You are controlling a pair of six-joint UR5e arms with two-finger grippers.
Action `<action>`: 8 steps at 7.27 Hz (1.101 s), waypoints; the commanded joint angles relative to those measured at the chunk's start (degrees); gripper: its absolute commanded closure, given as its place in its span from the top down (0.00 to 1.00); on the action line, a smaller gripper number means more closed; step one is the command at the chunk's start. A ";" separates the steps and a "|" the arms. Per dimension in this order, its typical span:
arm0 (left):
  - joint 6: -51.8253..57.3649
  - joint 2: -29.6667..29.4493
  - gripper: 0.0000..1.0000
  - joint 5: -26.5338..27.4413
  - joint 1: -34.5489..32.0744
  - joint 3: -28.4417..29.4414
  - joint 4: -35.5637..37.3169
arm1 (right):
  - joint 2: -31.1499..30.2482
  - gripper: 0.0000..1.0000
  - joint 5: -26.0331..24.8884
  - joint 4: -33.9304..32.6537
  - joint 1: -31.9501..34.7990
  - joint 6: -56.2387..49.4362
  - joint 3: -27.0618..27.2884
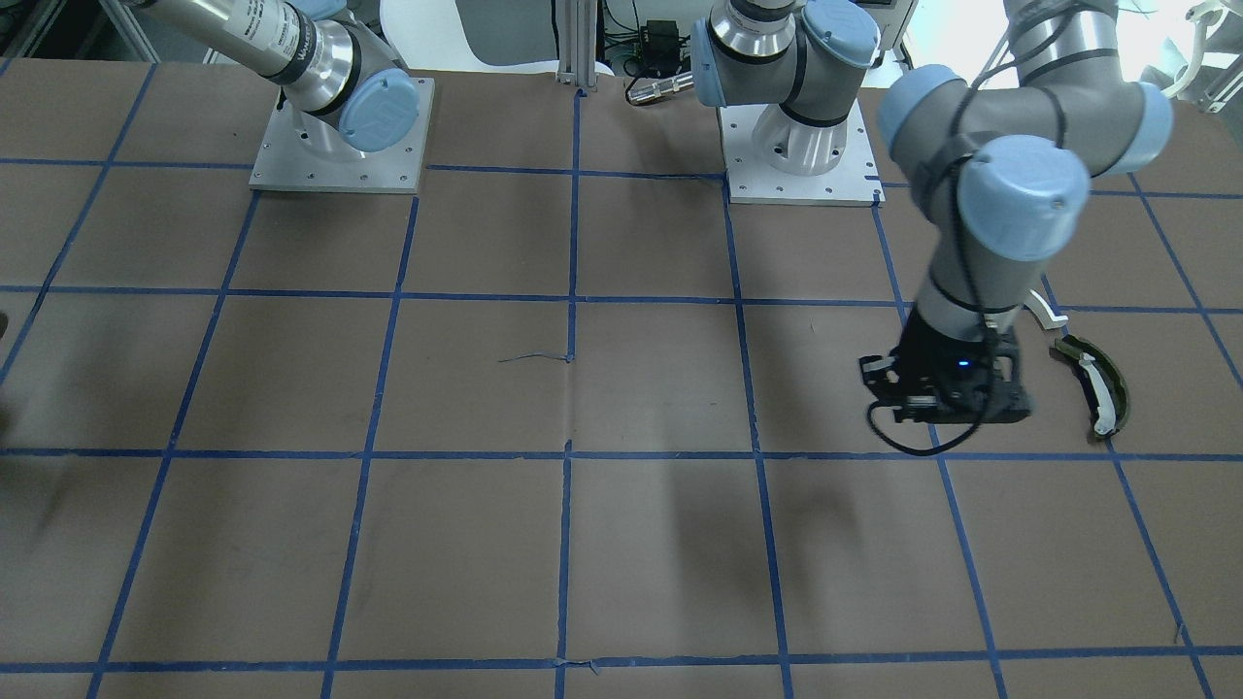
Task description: Place bearing gear from tray to pile
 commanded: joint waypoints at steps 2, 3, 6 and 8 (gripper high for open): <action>19.54 -4.46 0.00 -3.45 18.04 -2.39 1.77 | 0.07 0.83 0.08 -0.64 0.01 -0.19 0.67; 20.64 -6.39 0.00 -3.54 20.16 -3.19 5.19 | 0.07 0.74 0.00 -0.81 0.01 -0.37 0.67; 24.95 -11.84 0.00 -3.45 22.28 -3.03 5.57 | -0.02 0.19 -0.44 -0.64 0.01 -0.37 0.67; 25.83 -13.26 0.00 -3.54 25.63 -3.46 4.97 | -0.54 0.11 -0.88 -0.73 -0.08 -0.19 0.59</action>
